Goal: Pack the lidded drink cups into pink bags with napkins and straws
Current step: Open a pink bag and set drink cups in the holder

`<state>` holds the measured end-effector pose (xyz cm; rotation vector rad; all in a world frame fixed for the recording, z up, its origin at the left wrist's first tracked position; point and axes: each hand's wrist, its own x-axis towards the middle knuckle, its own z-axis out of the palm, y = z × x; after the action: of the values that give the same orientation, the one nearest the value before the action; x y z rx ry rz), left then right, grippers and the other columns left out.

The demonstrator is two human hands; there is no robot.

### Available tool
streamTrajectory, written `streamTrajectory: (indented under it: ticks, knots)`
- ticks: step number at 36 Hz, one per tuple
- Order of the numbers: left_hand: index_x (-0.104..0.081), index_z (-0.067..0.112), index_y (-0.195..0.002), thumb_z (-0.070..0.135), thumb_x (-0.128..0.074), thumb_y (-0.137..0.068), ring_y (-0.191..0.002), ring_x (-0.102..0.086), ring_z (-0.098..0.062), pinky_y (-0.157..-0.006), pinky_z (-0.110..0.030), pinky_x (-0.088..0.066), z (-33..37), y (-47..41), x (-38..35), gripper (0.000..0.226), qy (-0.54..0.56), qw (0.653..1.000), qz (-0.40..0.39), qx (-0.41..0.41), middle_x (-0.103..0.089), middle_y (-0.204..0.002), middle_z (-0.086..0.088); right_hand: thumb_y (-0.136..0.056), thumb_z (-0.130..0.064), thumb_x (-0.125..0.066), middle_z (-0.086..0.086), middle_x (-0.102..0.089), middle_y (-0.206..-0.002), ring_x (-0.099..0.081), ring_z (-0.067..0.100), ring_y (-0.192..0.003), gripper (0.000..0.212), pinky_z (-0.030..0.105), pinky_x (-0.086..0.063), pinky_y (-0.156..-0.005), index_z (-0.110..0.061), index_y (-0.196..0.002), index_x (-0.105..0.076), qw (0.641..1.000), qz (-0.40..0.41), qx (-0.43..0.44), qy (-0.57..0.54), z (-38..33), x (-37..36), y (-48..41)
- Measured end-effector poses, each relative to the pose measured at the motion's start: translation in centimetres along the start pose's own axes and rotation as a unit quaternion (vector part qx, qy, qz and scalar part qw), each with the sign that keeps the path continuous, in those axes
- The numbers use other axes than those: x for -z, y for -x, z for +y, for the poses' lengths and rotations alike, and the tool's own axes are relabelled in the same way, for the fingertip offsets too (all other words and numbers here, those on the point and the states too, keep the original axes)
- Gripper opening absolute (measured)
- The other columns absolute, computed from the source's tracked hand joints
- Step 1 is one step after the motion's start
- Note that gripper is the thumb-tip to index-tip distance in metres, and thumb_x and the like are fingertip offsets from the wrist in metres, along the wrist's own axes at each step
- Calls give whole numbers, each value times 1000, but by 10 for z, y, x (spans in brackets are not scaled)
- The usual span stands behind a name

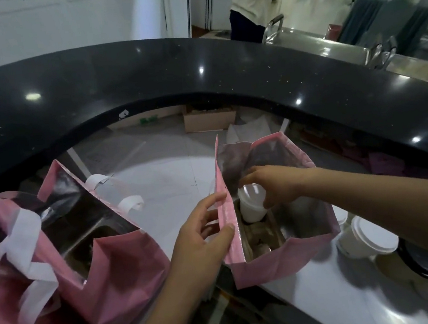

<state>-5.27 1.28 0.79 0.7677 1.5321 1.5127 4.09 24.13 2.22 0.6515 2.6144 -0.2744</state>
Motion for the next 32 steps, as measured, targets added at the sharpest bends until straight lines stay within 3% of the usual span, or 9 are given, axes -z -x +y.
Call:
streamTrajectory:
  ticks: [12,16,24,29,32]
  knots:
    - [-64,51,-114,4,-65,-90,-101,-65,-11,-78,-25,-56,-1,-2,-4,52,-4,1000,1,-9,-67,-112,9,-79,-16,-79,-3,-47,-145,-48,21,-130,72,32,-47,-100,-29,-143,-48,1000,11,16,-3,2,-6,-12]
    - [-63,51,-115,6,-65,-90,-106,-65,-12,-84,-32,-59,0,-2,-8,51,-13,1000,2,0,-66,-117,10,-80,-13,-77,-1,-46,-146,-47,23,-132,75,36,-48,-103,-28,-146,-45,1000,-3,23,8,3,-18,-15]
    - [-66,47,-114,2,-62,-91,-96,-68,-10,-72,-23,-55,3,0,-19,50,-7,1000,25,3,-68,-113,5,-80,-15,-79,0,-47,-145,-48,24,-131,76,36,-49,-102,-27,-146,-45,999,-6,41,26,4,-20,-24]
    - [-66,45,-115,2,-60,-92,-99,-67,-13,-72,-24,-56,6,0,-28,49,-6,999,36,7,-68,-116,2,-83,-12,-75,-1,-42,-151,-43,24,-136,76,37,-44,-107,-28,-149,-40,999,-13,43,13,8,-22,-21]
    - [-66,44,-116,3,-60,-93,-103,-66,-18,-75,-27,-58,7,0,-34,48,-3,999,44,17,-67,-118,1,-80,-21,-78,-3,-42,-151,-44,24,-136,82,41,-45,-107,-33,-151,-37,998,-20,51,10,9,-24,-20]
